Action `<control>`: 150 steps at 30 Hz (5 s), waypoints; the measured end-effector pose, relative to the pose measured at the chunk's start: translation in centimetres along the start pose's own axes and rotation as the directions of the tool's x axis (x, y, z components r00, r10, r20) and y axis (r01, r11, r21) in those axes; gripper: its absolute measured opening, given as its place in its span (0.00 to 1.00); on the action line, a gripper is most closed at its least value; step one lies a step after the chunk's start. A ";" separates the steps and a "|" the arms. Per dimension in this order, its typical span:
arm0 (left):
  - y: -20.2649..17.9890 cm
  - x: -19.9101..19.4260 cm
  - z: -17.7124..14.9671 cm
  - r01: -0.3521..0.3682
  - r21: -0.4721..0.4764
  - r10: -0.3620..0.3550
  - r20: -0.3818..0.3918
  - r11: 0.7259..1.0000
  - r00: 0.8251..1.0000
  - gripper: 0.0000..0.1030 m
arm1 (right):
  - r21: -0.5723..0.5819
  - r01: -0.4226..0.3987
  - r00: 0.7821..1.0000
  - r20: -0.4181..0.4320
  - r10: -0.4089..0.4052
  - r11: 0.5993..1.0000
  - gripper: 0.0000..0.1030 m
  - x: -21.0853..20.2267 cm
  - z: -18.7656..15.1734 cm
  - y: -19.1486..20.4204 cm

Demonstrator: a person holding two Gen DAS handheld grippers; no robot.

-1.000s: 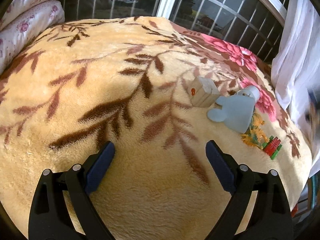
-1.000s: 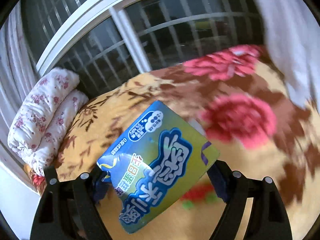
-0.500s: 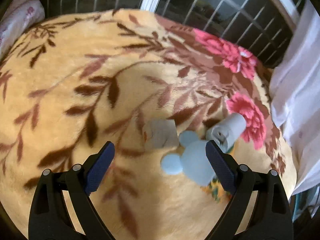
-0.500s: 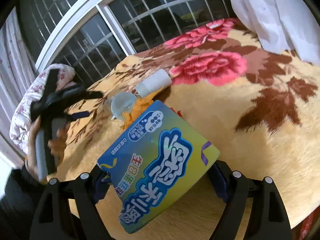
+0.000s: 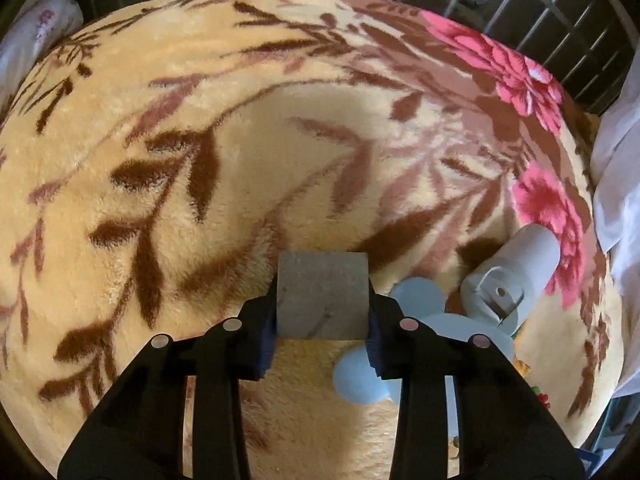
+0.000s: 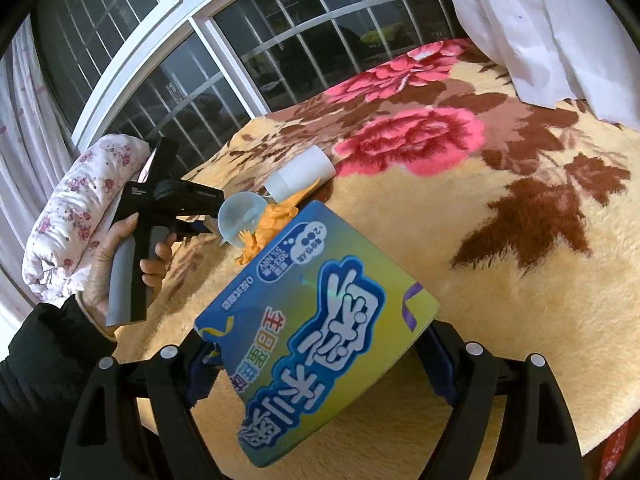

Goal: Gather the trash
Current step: 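Carry the snack bag and wooden block over the orange bucket and open both tools, then move both tools back over the bed toward the toy car and cup, then grasp the red-green toy car with the right tool while the left tool grasps the light-blue cup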

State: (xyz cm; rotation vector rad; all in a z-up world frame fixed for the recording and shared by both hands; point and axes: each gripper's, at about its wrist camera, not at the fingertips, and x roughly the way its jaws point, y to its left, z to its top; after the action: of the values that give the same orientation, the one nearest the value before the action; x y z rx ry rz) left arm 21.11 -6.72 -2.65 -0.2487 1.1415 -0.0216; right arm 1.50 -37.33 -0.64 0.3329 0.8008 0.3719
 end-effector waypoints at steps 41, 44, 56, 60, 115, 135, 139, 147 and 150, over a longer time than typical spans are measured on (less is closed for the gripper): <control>2.5 -3.1 -35.9 0.111 0.580 -0.033 -0.144 0.807 0.989 0.34 | -0.419 -0.131 0.874 -0.476 -0.094 0.899 0.79 -1.4 -17.5 7.0; 2.6 -0.8 -36.8 0.103 0.602 0.021 -0.195 0.792 0.980 0.34 | -0.448 -0.169 0.827 -0.549 -0.121 0.878 0.79 1.5 -19.4 7.4; 3.6 3.1 -38.2 0.118 0.586 0.078 -0.297 0.801 0.952 0.34 | -0.411 -0.175 0.732 -0.662 -0.161 0.895 0.79 7.4 -23.3 5.6; 3.4 3.8 -38.3 0.114 0.594 0.094 -0.307 0.797 0.947 0.37 | -0.425 -0.169 0.712 -0.677 -0.187 0.889 0.84 7.7 -24.1 6.0; 1.7 -11.0 -22.3 0.065 0.395 -0.181 0.265 0.916 0.947 0.82 | -0.363 0.139 0.932 -0.266 -0.246 0.921 0.76 13.0 4.4 4.9; -3.1 -9.5 -12.4 0.106 0.303 -0.187 0.251 0.947 0.950 0.82 | -0.185 0.160 0.984 -0.043 -0.170 0.970 0.72 3.4 1.7 0.4; -4.7 -7.8 -10.0 0.043 0.299 -0.125 0.262 0.953 0.957 0.82 | -0.166 0.144 0.988 -0.027 -0.151 0.976 0.72 2.6 2.0 -0.3; -6.2 -4.1 -7.1 -0.102 0.305 0.014 0.280 0.947 0.960 0.79 | -0.128 0.111 0.993 -0.029 -0.115 0.986 0.72 2.3 2.3 -0.9; -6.4 -3.1 -6.2 -0.108 0.300 0.029 0.256 0.948 0.966 0.37 | -0.125 0.099 0.994 -0.031 -0.104 0.987 0.72 2.4 2.4 -0.9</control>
State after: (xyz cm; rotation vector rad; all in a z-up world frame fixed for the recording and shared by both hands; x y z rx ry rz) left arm 14.92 -13.61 -0.95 0.0708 0.8800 -0.1060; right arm 5.03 -37.40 -0.97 0.1698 0.8246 0.3313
